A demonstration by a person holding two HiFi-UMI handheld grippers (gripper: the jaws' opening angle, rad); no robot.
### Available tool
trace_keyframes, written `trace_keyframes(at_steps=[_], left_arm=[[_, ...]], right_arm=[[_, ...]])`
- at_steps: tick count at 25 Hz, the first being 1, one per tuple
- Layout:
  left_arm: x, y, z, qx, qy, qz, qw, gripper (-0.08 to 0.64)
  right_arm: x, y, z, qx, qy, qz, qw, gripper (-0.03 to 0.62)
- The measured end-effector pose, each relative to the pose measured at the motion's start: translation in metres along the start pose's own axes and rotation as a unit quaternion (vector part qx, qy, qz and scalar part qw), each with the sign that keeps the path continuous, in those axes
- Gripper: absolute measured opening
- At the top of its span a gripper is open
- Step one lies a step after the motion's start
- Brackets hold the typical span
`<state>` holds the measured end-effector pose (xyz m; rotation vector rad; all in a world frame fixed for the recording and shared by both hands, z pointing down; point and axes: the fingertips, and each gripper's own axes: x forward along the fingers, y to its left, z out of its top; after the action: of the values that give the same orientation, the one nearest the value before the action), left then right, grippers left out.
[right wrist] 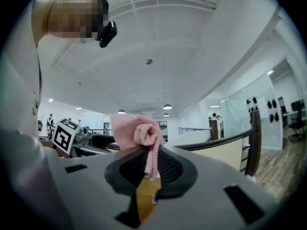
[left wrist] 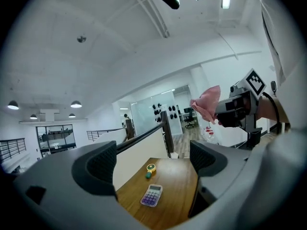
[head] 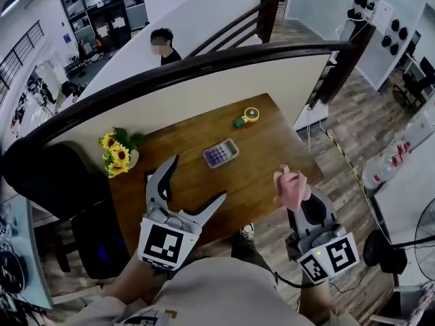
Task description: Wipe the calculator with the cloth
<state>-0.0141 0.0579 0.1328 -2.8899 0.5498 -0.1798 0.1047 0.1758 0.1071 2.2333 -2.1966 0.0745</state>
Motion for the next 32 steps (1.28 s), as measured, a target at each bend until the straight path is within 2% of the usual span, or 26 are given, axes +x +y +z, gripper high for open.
trace_keyframes(at_steps=[4, 7, 15, 22, 28, 32], left_arm=[[0.046, 0.007, 0.002, -0.001, 0.013, 0.023, 0.9997, 0.454], [0.075, 0.014, 0.005, -0.015, 0.010, 0.049, 0.9986, 0.454], [0.137, 0.032, -0.009, -0.016, 0.051, 0.119, 0.9915, 0.454], [0.166, 0.037, -0.024, -0.014, 0.082, 0.156, 0.9843, 0.454], [0.176, 0.037, -0.034, 0.008, 0.106, 0.174, 0.9790, 0.454], [0.170, 0.037, -0.038, 0.007, 0.110, 0.173, 0.9787, 0.454]], right_arm=[[0.034, -0.045, 0.002, 0.004, 0.006, 0.033, 0.999, 0.041], [0.061, -0.074, 0.000, 0.010, 0.012, 0.068, 0.998, 0.041], [0.134, -0.137, -0.013, 0.025, 0.031, 0.158, 0.987, 0.041], [0.178, -0.160, -0.024, 0.034, 0.040, 0.224, 0.973, 0.041], [0.198, -0.165, -0.035, 0.046, 0.044, 0.255, 0.965, 0.041], [0.206, -0.159, -0.042, 0.053, 0.048, 0.264, 0.962, 0.041]])
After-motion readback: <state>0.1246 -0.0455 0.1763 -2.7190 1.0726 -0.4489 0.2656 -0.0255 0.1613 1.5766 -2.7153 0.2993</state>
